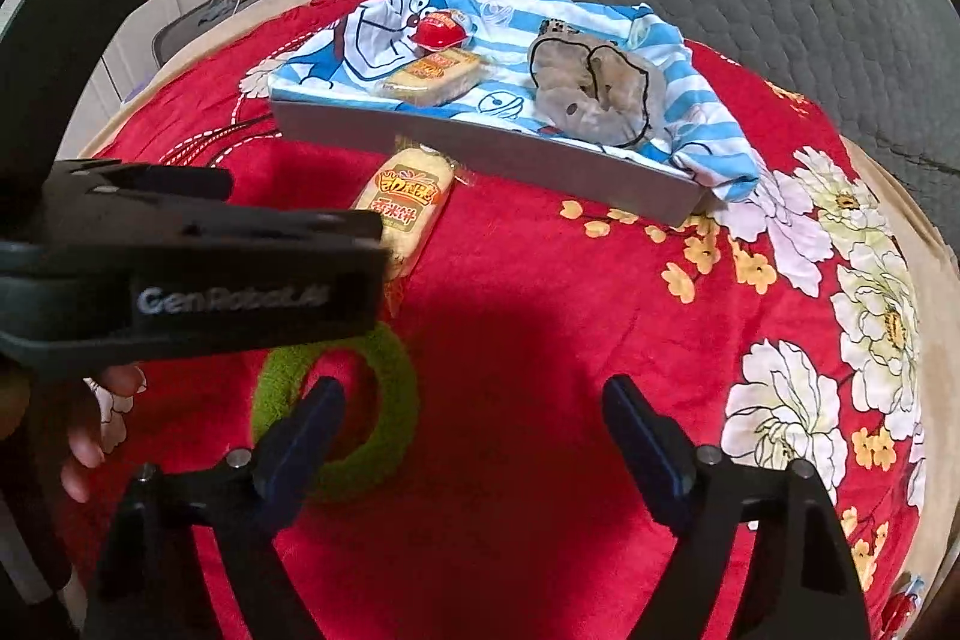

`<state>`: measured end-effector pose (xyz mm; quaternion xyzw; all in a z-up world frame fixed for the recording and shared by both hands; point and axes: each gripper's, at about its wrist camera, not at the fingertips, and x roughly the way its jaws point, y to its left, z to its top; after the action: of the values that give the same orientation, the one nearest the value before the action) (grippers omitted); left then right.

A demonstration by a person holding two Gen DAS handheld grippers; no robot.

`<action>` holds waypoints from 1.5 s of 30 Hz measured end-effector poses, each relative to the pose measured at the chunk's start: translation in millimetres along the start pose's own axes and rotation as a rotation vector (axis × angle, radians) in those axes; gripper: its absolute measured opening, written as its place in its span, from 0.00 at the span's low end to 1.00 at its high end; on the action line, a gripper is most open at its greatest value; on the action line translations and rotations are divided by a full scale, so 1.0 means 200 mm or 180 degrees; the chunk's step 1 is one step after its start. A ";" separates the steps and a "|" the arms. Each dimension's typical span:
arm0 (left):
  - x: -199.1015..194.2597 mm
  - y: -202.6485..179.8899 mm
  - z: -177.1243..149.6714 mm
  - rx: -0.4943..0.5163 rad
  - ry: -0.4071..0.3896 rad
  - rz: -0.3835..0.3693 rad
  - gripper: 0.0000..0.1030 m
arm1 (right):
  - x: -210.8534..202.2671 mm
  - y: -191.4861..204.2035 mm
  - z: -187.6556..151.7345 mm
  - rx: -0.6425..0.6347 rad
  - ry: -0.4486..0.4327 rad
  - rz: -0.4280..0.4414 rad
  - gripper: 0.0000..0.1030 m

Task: Organize objects
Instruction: 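Lower the left tool over the wrapped snack cake while the right tool approaches the green ring, then close the left tool on the snack cake while the right tool grasps the green ring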

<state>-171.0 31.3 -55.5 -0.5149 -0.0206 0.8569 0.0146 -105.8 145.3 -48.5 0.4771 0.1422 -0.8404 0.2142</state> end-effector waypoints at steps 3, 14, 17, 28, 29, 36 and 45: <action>0.04 -0.01 0.02 0.0000 0.0020 -0.0004 0.90 | 0.02 0.01 0.00 -0.0009 0.0023 0.0021 0.84; 0.18 -0.06 0.06 0.0079 0.0099 -0.0039 0.90 | 0.14 0.03 0.01 -0.0081 0.0174 0.0044 0.66; 0.21 -0.06 0.07 0.0083 0.0120 -0.0064 0.89 | 0.18 0.03 0.03 -0.0075 0.0218 0.0071 0.60; 0.26 -0.04 0.06 0.0053 0.0187 -0.0183 0.66 | 0.19 0.06 0.03 -0.0124 0.0223 0.0164 0.28; 0.26 -0.03 0.06 0.0046 0.0194 -0.0211 0.60 | 0.19 0.06 0.03 -0.0125 0.0226 0.0179 0.24; 0.22 -0.04 0.07 0.0082 0.0190 -0.0306 0.41 | 0.17 0.04 0.03 -0.0078 0.0252 0.0282 0.17; 0.19 -0.01 0.07 0.0032 0.0166 -0.0432 0.39 | 0.13 -0.02 0.04 0.0086 0.0238 0.0355 0.17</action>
<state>-201.7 34.9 -81.9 -0.5343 -0.0507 0.8403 0.0757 -125.4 139.4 -66.1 0.5182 0.1120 -0.8106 0.2488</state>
